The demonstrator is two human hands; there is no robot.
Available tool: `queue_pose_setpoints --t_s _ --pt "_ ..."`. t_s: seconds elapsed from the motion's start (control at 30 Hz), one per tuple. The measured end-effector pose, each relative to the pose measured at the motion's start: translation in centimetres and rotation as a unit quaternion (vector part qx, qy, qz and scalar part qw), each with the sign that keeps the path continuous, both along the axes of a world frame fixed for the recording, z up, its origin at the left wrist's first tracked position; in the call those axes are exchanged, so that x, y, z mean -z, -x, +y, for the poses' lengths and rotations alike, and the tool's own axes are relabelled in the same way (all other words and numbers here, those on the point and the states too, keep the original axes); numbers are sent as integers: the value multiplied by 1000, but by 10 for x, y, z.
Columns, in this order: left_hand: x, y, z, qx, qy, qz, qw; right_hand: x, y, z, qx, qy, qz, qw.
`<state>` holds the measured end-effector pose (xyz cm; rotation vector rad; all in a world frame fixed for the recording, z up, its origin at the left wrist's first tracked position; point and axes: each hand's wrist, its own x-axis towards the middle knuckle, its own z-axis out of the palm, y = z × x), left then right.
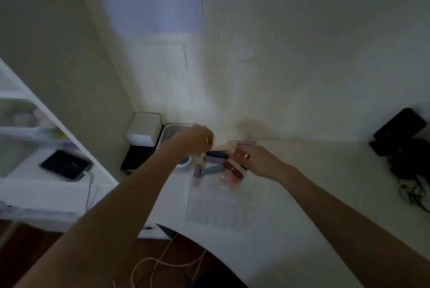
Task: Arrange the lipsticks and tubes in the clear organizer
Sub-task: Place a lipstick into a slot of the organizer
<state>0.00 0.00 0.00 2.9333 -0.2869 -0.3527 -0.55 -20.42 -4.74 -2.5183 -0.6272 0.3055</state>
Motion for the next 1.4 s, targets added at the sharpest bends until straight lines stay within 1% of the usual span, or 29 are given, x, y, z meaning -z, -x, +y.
queue_pose_setpoints --t_s 0.03,0.07,0.13,0.2,0.27,0.33,0.4,0.47,0.53,0.63,0.7,0.8,0.83,0.93,0.97,1.03,1.07,1.1,1.17,1.23,1.3,1.4 --pt "12 2 -2 12 -38 -8 999 15 4 2 -6 1 3 1000" --pt "22 1 -4 14 -58 -24 998 25 8 5 -10 -17 -4 1000" --pt "48 3 -12 24 -69 -39 997 52 17 12 -9 -64 1 998" --pt "73 0 -20 55 -39 -72 995 74 24 14 18 -120 8 993" --pt "96 2 -20 64 32 -105 992 90 29 14 33 -169 6 985" --pt "115 3 -14 47 160 -103 981 105 34 13 47 -226 17 973" --pt "127 6 -11 43 282 -99 953 114 36 15 50 -269 -7 962" --pt "126 9 -7 44 370 -77 925 116 32 16 52 -277 -27 959" --pt "134 15 0 53 436 -43 898 121 32 16 52 -282 -69 956" --pt "145 27 9 70 495 -52 864 125 33 18 64 -278 -120 951" --pt "157 35 14 33 540 -82 837 122 36 19 89 -283 -118 948" --pt "177 44 19 -37 611 -109 783 121 41 21 119 -297 -119 940" --pt "183 45 20 -39 627 -113 770 122 43 22 129 -308 -117 935" --pt "189 51 22 -24 638 -130 758 123 44 24 149 -342 -114 921" --pt "190 51 24 -18 638 -140 757 122 45 24 146 -342 -110 922" --pt "190 53 25 -6 621 -166 766 120 40 23 139 -335 -102 926" --pt "190 54 24 0 618 -172 767 118 35 21 145 -344 -103 922" --pt "189 55 23 0 626 -174 760 115 26 18 162 -356 -115 913" --pt "189 58 20 -18 637 -187 748 108 3 12 194 -336 -163 907" --pt "192 60 19 -36 640 -204 740 100 -24 11 180 -267 -195 926" --pt "194 59 19 -58 649 -213 728 98 -55 9 151 -172 -223 948" --pt "197 57 19 -69 640 -231 729 107 -96 0 163 -71 -204 962"
